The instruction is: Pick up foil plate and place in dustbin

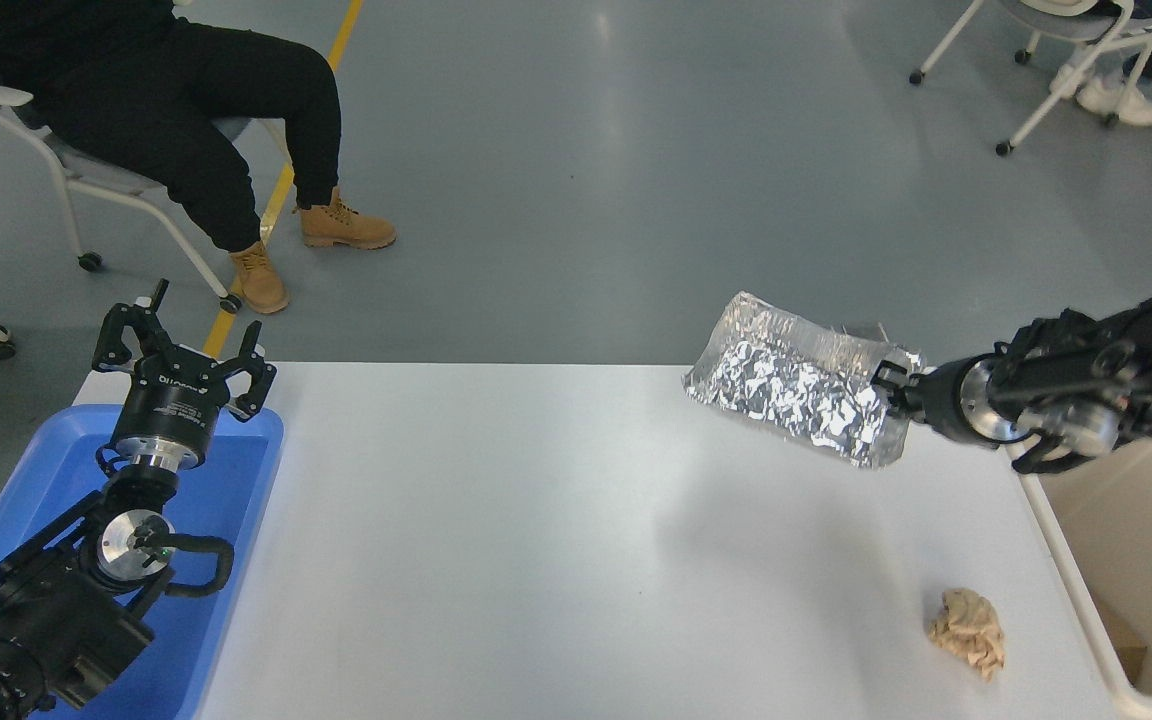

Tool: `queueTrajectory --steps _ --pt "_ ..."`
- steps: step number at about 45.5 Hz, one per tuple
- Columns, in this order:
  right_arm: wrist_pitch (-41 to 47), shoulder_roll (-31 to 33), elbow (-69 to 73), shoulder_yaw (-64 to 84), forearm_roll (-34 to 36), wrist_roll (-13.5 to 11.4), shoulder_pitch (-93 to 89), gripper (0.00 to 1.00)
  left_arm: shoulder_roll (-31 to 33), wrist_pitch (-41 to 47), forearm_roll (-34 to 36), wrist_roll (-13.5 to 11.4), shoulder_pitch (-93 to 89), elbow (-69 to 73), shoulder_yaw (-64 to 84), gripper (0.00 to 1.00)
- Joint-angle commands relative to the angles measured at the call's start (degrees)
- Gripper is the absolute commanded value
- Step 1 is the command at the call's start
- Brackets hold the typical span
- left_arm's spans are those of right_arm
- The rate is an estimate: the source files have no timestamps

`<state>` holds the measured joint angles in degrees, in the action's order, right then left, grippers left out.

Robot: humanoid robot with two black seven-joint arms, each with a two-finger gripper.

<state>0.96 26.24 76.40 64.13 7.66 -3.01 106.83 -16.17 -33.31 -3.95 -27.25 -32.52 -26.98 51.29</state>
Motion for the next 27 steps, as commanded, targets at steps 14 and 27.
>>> queueTrajectory --steps 14,27 --pt "12.4 6.11 1.56 7.59 0.08 0.11 24.21 0.0 0.0 0.0 0.0 0.0 0.0 0.0 0.04 0.99" --pt "11.87 6.11 1.12 8.64 0.08 0.02 23.95 0.0 0.0 0.0 0.0 0.0 0.0 0.0 0.04 0.99"
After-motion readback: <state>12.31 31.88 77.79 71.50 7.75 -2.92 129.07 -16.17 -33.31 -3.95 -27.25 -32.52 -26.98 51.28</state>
